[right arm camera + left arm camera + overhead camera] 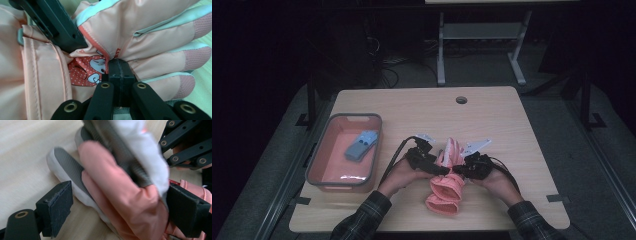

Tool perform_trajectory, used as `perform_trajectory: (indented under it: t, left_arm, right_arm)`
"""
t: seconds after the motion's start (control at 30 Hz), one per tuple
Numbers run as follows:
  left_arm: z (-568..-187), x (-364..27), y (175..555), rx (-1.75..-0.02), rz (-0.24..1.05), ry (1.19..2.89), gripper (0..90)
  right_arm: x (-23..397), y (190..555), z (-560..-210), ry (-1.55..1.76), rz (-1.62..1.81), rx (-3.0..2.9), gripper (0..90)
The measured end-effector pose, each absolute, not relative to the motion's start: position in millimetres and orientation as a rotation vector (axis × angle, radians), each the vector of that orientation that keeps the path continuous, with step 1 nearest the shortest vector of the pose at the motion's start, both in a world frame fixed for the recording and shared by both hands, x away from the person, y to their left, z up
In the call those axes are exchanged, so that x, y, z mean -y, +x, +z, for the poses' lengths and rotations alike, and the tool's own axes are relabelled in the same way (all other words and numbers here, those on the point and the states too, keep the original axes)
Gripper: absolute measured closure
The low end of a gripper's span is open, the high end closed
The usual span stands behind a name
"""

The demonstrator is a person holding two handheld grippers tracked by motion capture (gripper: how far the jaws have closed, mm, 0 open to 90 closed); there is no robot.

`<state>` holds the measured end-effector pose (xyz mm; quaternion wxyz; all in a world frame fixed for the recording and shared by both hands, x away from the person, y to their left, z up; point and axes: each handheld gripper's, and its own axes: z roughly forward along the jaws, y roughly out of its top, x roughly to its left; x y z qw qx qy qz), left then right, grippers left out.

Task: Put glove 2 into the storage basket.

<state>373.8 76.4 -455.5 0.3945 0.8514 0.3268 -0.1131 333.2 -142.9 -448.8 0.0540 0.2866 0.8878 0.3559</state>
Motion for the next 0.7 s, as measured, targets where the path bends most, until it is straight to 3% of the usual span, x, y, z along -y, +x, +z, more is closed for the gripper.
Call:
perform_trajectory:
  t: [0.43,0.7]
  left_arm:
    - [-468,-75,376,-0.812,-0.371,2.132,12.9]
    - [-471,-77,378,-0.799,-0.477,2.106,27.4]
  right_arm:
    - [144,334,-450,0.863,1.086,-2.704,90.0]
    - [143,334,-451,0.873,1.092,-2.709,90.0]
